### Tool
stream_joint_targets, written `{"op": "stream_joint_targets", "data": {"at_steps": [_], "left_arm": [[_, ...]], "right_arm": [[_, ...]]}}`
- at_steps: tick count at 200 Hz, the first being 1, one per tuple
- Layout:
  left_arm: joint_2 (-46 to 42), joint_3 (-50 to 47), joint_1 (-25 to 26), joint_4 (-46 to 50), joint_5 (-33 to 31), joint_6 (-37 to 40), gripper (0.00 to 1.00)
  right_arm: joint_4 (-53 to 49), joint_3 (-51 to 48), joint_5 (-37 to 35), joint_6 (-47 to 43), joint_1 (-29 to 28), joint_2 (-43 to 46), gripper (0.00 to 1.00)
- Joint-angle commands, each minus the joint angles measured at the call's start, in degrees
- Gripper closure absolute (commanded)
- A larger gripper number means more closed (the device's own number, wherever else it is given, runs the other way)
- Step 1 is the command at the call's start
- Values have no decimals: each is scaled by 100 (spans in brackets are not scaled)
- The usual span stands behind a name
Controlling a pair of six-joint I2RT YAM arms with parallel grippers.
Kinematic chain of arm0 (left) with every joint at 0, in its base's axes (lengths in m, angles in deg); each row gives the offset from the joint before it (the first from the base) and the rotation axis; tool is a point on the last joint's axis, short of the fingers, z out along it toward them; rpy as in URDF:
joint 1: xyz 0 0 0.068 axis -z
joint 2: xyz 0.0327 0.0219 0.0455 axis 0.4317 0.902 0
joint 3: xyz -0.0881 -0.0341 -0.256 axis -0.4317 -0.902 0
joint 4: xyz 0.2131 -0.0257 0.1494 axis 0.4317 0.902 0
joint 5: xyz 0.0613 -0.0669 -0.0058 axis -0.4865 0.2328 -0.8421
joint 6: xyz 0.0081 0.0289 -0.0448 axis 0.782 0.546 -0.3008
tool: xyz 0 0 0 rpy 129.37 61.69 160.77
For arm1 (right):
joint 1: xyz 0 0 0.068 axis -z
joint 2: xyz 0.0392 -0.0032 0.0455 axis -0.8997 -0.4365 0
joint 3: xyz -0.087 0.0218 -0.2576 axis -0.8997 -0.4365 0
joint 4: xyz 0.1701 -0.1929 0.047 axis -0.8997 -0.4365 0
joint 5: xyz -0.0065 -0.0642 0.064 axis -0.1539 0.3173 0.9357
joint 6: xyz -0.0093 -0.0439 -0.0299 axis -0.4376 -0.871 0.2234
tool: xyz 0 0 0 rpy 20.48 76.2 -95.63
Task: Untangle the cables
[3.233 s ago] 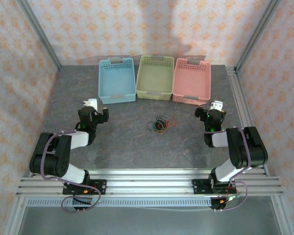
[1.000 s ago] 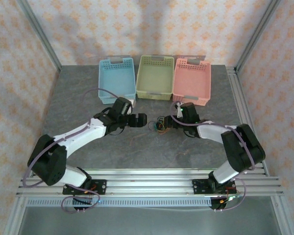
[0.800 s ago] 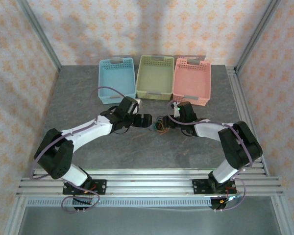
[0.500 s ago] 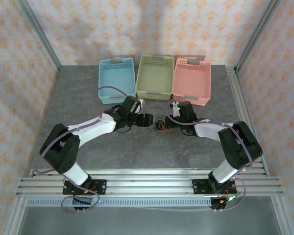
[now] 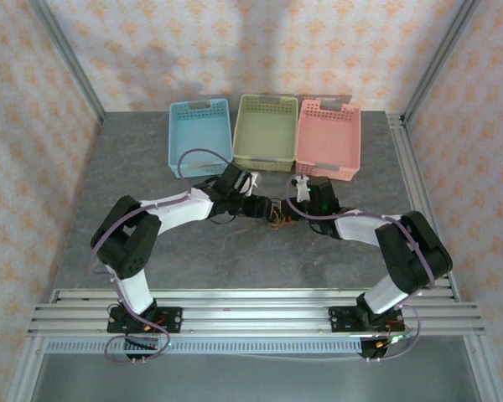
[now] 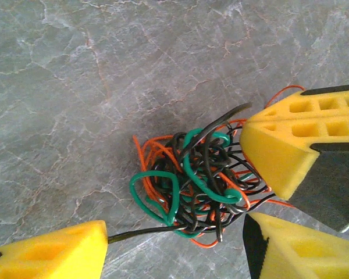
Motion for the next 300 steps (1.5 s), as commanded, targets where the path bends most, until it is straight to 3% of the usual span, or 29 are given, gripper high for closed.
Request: {"op": "stream_joint_targets", "data": {"at_steps": [1,69,156,206,233,300], "left_arm": [[72,264,26,168,125,-32,37],[333,496,-83,639,-348,-313,38],[273,453,-83,673,-291,-243,80],[73,326,-75,755,-563,-210,86],[-152,192,-75,815,-758,-140,100],[-846,-266,-273,1030,-1571,-143,100]], "right_arm": [[233,-70,11,59,-46,162,100],[224,-67,-70,107,-41,136,100],[198,-83,-279,108,-45,110,100],[202,-102,-387,97,-43,144,100],[205,-118,-409,99,-39,159,100],[284,-361,-1166,107,0,533,100]]}}
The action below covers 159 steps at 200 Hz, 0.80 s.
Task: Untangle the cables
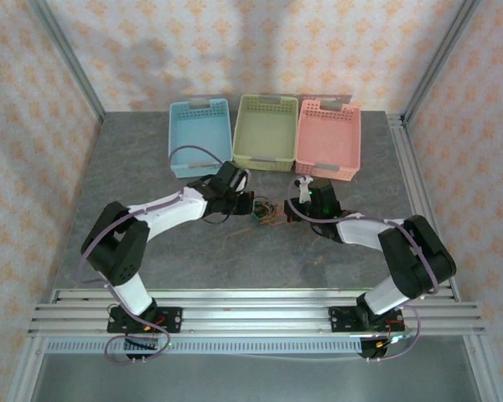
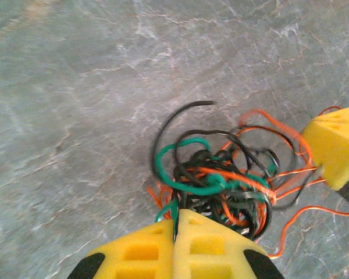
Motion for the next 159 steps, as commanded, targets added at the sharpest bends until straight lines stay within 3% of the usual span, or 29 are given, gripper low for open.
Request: {"op": "stream_joint_targets", "data": {"at_steps": [1,129,159], "left_arm": [[-341,-234,-199,245,-552,41,100],[-1245,-1050,-991,256,-1303,-458,100],[-1502,-1251,-1201,283,-1537,-648,100]], "right_arm": [[176,-132,-569,22,38,264,100],[472,-662,-2035,212,185,961,100],[365,-746,-2723,429,246,1101,100]]}}
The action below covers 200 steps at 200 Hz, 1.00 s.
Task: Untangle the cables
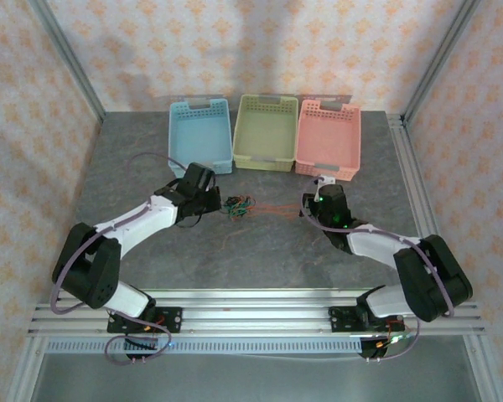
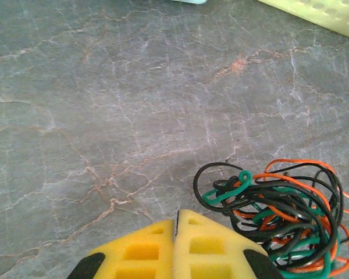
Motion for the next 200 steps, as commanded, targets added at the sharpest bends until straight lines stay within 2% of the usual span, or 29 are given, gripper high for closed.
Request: {"op": "stream_joint_targets", "data": {"at_steps": [1,33,105,135,200], "left_arm": [[-334,-234,-258,177,-597,-254,100],[-915,-692,-609,16,-848,-446,100],[-1719,-1044,-803,76,-1413,-617,100],[-2372,-1329,-1155,148,-1732,-802,100],[-3019,-1527,-1699,380,-2069,-923,100]], "right_arm": [[30,-144,-905,216,131,219,100],[108,-316,-1498,501,192,420,100],[-1,-351,-1982,693,253,469,100],[-10,-444,-2349,817,276,610,100],[81,-815,-3517,1271,318,1222,100]]}}
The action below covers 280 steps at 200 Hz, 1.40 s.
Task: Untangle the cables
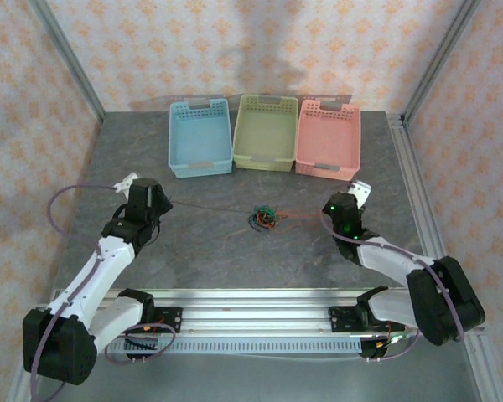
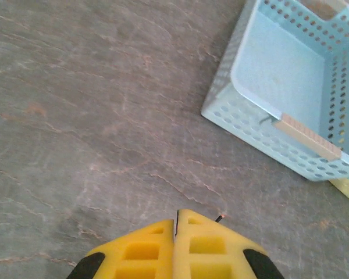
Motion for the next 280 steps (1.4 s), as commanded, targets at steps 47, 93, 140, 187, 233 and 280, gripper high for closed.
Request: {"op": "stream_joint_targets", "data": {"at_steps": [47,93,140,187,233,280], "left_arm": [[-583,-68,-471,537,-962,-62,100],[-984,-133,-635,726,-1409,-192,100],[-561,-147,-681,394,-644,-53,100],[539,95,-681,159,772,52,97],[824,410,-671,477,1279,206,42],[1015,1263,480,758,1038,749,33]], "right_arm": [[56,-470,-1435,599,160,953,100],[-46,-594,-1687,771,235,1214,100],[84,-460,-1167,608,243,895,100],[303,-321,-622,490,245,378,100],[350,-320,-590,473,240,336,100],[367,-295,-542,447,247,261,100]]}}
